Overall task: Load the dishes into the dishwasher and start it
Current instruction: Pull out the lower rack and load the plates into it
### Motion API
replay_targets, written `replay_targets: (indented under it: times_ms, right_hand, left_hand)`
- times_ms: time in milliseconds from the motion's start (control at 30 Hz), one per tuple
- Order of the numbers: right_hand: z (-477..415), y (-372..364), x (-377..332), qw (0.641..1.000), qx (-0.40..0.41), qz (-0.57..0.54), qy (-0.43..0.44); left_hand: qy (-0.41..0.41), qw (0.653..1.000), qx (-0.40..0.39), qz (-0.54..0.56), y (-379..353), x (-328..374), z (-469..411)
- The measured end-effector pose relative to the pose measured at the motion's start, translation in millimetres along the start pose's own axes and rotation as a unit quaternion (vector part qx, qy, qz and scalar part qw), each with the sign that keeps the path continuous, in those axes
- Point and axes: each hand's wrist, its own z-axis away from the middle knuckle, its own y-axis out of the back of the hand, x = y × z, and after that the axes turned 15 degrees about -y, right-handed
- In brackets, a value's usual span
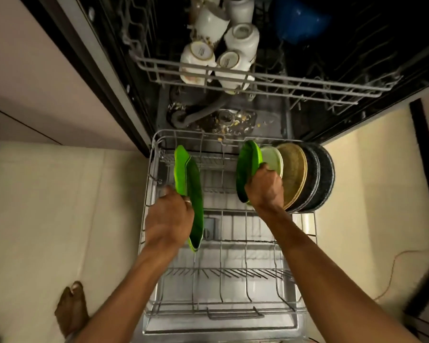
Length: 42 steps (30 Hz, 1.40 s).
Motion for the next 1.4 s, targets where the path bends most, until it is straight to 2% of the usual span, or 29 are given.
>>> replay_targets:
  times_ms: [100,233,367,433,467,533,633,700,767,800,833,1000,1133,1400]
  right_hand:
    - [-5.5,-16.0,-4.5,0.999,-0.003,0.002,0.031]
    - [-6.7,-37.3,-12.9,0.998,-0.024,0.06,0.028]
    - [-8.8,-51.8,-18.1,0.997,-0.071,-0.035,-0.009]
    - [-9.1,-47.8,-18.8,0.995,-0.088,-0.046,-0.027]
    - [-7.4,-43.5,-18.1,0.996,-0.084,-0.029,-0.026]
    - [3.2,-30.7,-13.9,0.999,-0.027,-0.016,-0.017]
    - [44.1,-12.2,-7.3,0.984,0.048,-0.152,0.078]
    - [80.7,-11.0,-7.1,0.959,-0.019,-0.235,0.155]
    - [117.7,-16.2,-12.3,0.938,-0.141,-0.264,0.177]
    - [131.5,-20.6,-15.3,0.936,-0.168,-0.255,0.177]
    - [142.4,-25.9,-18.4,0.941,-0.165,-0.237,0.175]
    - [147.9,-53.6,-30.1,0.972,-0.044,-0.163,0.161]
    - [132.6,-63.2,-27.8,0.976,-0.037,-0.162,0.144]
    - [94.6,-81.2,-16.0,0.968,-0.046,-0.236,0.072]
  left_hand:
    - [0.003,1.0,0.012,-0.003,-2.0,-2.0,-3.8]
    - [-0.013,1.0,0.024,-0.002,-4.4,-6.6,-8.2]
    - [-0.05,0.998,0.019,-0.036,-8.1,-13.2,-16.3]
    - [-0.053,0.998,0.02,-0.032,-9.4,-15.5,-20.3]
    - [-0.051,0.998,0.021,-0.027,-9.9,-15.9,-22.1]
    - [-0.045,0.999,0.024,-0.013,-11.0,-16.2,-25.7]
    - [-0.039,0.999,0.022,0.025,-10.2,-12.1,-29.4]
    - [-0.042,0.998,0.014,0.035,-8.2,-6.3,-31.5]
    - [-0.052,0.999,0.005,0.017,-6.1,-0.9,-33.2]
    - [-0.057,0.998,0.002,0.006,-6.5,1.7,-34.2]
    - [-0.061,0.998,-0.001,-0.001,-6.8,4.6,-34.4]
    - [-0.057,0.998,-0.033,-0.001,-10.0,9.3,-32.0]
    - [-0.074,0.996,-0.047,0.02,-11.2,3.2,-36.2]
    - [-0.093,0.994,-0.045,0.027,-1.8,-1.2,-30.3]
